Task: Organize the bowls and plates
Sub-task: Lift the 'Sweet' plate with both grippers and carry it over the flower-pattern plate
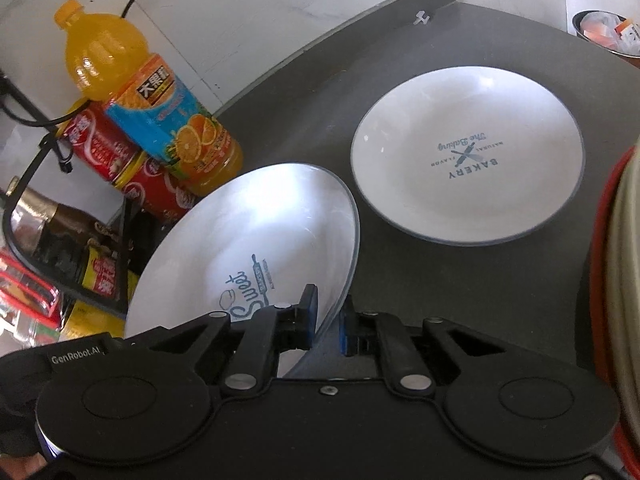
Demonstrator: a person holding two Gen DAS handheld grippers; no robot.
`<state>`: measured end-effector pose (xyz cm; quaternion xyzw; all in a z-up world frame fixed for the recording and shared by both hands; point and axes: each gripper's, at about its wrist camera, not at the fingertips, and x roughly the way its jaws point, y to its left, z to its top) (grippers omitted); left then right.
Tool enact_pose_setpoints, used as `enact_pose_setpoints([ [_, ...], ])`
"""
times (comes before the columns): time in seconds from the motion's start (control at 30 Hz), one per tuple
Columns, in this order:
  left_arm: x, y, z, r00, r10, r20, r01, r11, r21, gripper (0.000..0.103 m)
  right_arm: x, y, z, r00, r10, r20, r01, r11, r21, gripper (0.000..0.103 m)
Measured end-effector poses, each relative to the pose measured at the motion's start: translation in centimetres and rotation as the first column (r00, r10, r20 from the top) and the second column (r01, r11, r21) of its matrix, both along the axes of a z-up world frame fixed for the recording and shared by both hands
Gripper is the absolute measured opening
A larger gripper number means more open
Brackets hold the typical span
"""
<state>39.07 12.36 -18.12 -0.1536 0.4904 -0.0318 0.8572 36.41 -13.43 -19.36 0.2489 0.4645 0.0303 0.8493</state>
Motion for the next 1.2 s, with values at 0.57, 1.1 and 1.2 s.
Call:
enact_pose_setpoints([
  [0.57,-5.9,-0.1,3.5,0.995,0.092,0.045,-0.092,0.996,0.007,0.01,-4.4,-0.4,3.3,0.993,0.111,0.047,-0.111,0.994,-0.002,0.01],
  [1.1,-14.7,0.9,5.4,0.972,0.231,0.051,-0.232,0.973,0.016,0.011,-9.2,1.1,4.7,0.959,0.275,0.074,-0.275,0.961,-0.008,0.01],
  [1.2,-16.1,1.3,5.4,0.966,0.256,0.047,-0.257,0.966,0.017,0.011,-9.7,1.5,4.8,0.952,0.295,0.075,-0.296,0.955,-0.007,0.01],
])
